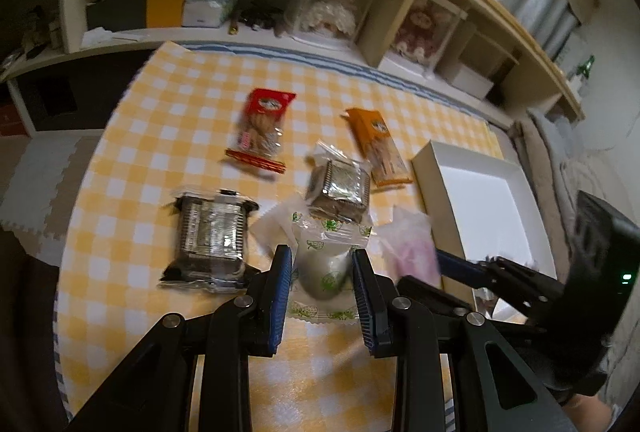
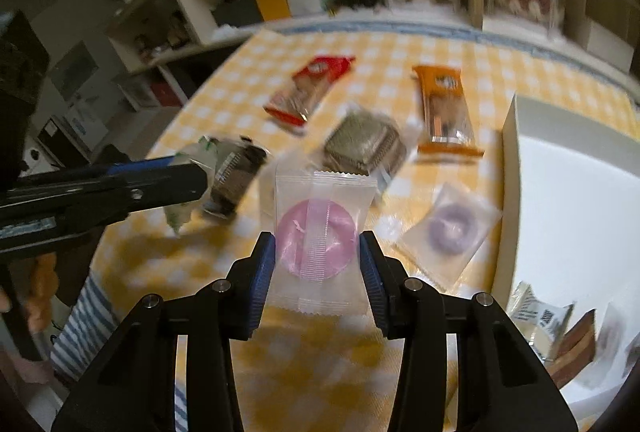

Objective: Organize snacks
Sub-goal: 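Grasp the green-leaf white pouch with the left gripper while the right grasps the pink-ring pouch, then carry both pouches over the white tray and lower them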

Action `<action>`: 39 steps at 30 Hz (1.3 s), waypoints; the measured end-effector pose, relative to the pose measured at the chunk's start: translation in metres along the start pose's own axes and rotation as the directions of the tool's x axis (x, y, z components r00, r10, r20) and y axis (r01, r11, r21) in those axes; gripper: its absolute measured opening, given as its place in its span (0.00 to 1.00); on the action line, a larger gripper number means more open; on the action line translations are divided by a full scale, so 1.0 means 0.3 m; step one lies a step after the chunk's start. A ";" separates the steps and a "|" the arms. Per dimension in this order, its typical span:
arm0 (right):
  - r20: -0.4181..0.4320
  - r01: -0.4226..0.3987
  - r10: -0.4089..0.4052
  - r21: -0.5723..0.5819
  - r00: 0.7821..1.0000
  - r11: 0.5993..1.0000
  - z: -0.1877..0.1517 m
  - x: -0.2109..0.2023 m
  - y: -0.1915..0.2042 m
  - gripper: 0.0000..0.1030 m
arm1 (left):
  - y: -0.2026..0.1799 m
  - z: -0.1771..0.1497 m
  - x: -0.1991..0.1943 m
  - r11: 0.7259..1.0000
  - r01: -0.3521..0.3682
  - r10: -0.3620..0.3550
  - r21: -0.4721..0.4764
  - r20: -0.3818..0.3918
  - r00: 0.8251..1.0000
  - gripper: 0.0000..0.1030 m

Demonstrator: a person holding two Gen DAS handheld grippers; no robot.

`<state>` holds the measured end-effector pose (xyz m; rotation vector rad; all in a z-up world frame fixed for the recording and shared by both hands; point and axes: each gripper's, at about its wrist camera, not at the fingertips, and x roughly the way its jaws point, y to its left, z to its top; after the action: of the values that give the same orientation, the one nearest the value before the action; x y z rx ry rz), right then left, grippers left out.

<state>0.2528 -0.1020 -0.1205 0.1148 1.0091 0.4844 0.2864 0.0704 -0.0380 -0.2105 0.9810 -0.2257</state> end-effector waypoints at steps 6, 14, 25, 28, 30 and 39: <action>0.069 -0.010 0.011 -0.015 0.998 1.000 0.024 -0.092 0.008 0.42 | 0.000 -0.012 -0.061 1.000 -0.008 0.008 -0.008 0.043 0.999 0.29; 0.154 0.001 -0.002 0.006 0.988 1.000 0.049 -0.213 -0.032 0.42 | -0.040 -0.006 -0.122 1.000 0.013 -0.014 0.012 0.115 0.993 0.29; 0.247 0.036 -0.053 0.071 0.968 0.997 0.061 -0.414 -0.168 0.42 | -0.174 -0.007 -0.174 0.996 0.065 -0.076 0.066 0.182 0.980 0.29; 0.265 0.055 -0.076 0.088 0.961 0.995 0.062 -0.462 -0.212 0.42 | -0.217 0.002 -0.155 0.993 0.088 -0.101 0.081 0.181 0.978 0.29; 0.275 0.070 -0.095 0.101 0.957 0.992 0.060 -0.494 -0.242 0.42 | -0.263 0.011 -0.135 0.990 0.102 -0.118 0.099 0.175 0.977 0.29; 0.265 0.171 -0.215 0.180 0.940 0.969 0.031 -0.576 -0.436 0.42 | -0.492 0.064 0.027 0.972 0.162 -0.186 0.170 0.134 0.973 0.29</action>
<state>0.2290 -0.2930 -0.0209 0.2154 0.7657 0.2008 0.2930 -0.0717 0.0068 -0.1656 0.7918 -0.4421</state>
